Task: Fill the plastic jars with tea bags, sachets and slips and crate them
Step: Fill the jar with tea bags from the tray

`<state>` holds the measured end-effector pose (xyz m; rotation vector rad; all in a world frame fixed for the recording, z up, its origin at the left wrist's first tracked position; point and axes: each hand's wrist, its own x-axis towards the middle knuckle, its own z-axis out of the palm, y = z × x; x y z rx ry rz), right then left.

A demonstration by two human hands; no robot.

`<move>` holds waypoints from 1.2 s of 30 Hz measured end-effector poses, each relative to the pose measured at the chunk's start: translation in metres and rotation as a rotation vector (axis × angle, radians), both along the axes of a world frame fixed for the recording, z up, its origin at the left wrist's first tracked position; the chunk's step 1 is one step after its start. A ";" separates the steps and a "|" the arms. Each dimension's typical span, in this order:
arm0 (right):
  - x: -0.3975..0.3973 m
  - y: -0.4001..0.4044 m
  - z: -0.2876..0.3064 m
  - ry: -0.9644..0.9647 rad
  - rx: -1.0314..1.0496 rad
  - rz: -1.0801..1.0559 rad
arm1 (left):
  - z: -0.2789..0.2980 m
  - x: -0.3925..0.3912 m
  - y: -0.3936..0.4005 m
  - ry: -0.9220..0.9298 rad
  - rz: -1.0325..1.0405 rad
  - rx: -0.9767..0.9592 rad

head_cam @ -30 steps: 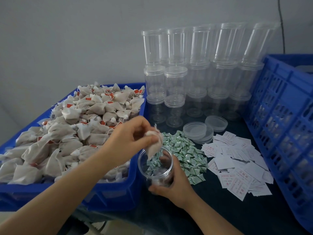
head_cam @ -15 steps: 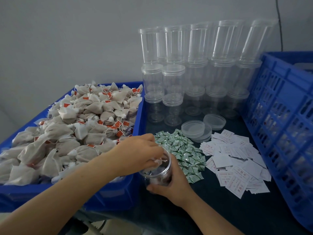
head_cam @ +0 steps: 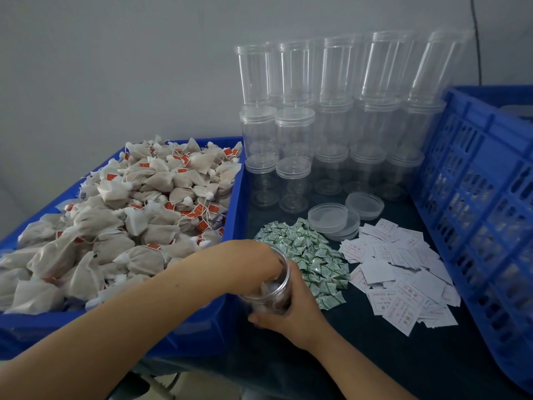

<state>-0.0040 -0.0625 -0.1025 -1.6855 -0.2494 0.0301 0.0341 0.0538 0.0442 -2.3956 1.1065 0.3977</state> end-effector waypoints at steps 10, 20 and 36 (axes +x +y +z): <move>-0.001 0.000 0.000 0.023 -0.002 -0.007 | -0.005 0.002 -0.010 0.118 0.303 -0.042; -0.003 0.000 0.003 -0.005 -0.014 -0.017 | -0.103 -0.015 -0.080 -0.382 0.265 1.353; -0.002 0.001 0.004 -0.025 0.015 0.022 | 0.030 -0.001 -0.006 0.366 0.237 -0.102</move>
